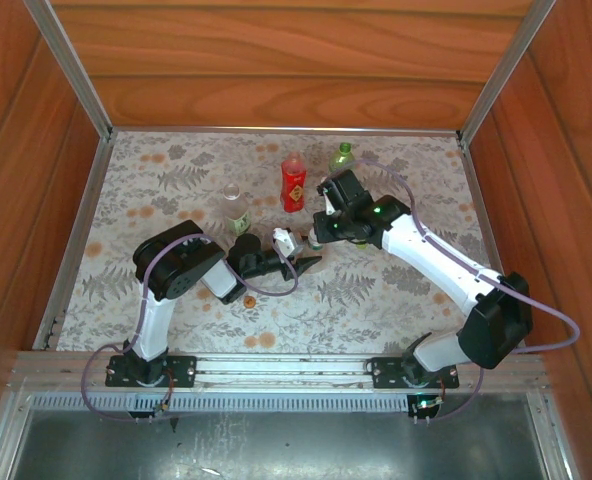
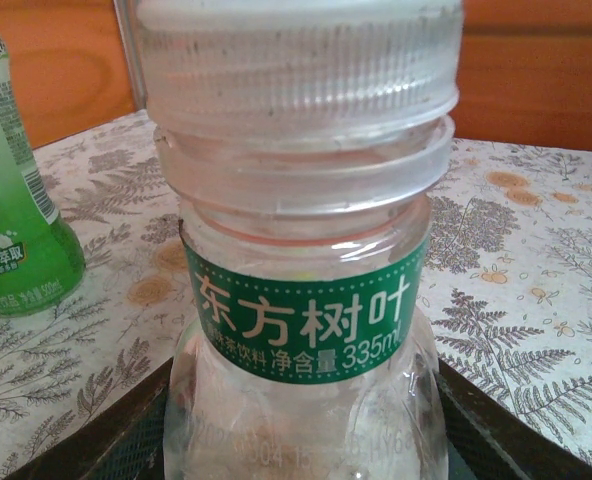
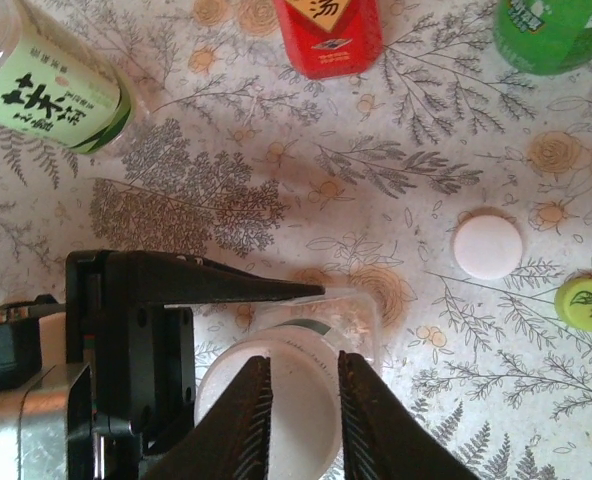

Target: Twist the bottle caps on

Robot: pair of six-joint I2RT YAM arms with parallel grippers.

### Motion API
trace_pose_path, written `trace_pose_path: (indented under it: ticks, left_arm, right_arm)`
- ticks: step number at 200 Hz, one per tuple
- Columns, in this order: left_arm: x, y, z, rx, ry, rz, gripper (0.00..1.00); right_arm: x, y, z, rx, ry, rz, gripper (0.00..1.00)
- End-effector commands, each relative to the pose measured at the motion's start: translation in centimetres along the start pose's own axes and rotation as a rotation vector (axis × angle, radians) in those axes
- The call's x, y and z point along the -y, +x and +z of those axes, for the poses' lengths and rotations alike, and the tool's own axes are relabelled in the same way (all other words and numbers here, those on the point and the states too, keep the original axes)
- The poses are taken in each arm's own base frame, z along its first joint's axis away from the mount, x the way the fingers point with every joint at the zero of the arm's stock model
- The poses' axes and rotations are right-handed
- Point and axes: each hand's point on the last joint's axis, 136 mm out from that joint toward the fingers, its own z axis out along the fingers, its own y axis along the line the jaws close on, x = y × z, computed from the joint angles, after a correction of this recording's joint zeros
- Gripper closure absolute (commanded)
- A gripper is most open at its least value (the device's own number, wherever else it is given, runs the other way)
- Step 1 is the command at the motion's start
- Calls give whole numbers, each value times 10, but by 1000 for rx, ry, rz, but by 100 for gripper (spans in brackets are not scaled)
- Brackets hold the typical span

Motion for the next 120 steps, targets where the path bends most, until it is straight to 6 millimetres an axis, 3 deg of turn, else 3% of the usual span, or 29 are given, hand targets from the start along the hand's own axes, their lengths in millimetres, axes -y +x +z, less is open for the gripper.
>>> trace_pose_path:
  ticks: [1,53,120]
  left_arm:
    - [7,3,-2,-11,30,-27,44]
    - [8,1,-3,-8,32,-30,44]
    - [5,-1,-2,-3,20,-42,44]
  right_arm:
    - [2,47,12,-203,-32,-4,72]
    - [-3,42,14,-210,-126,10,76]
    - [-8,65,9,-249,-245,49,84]
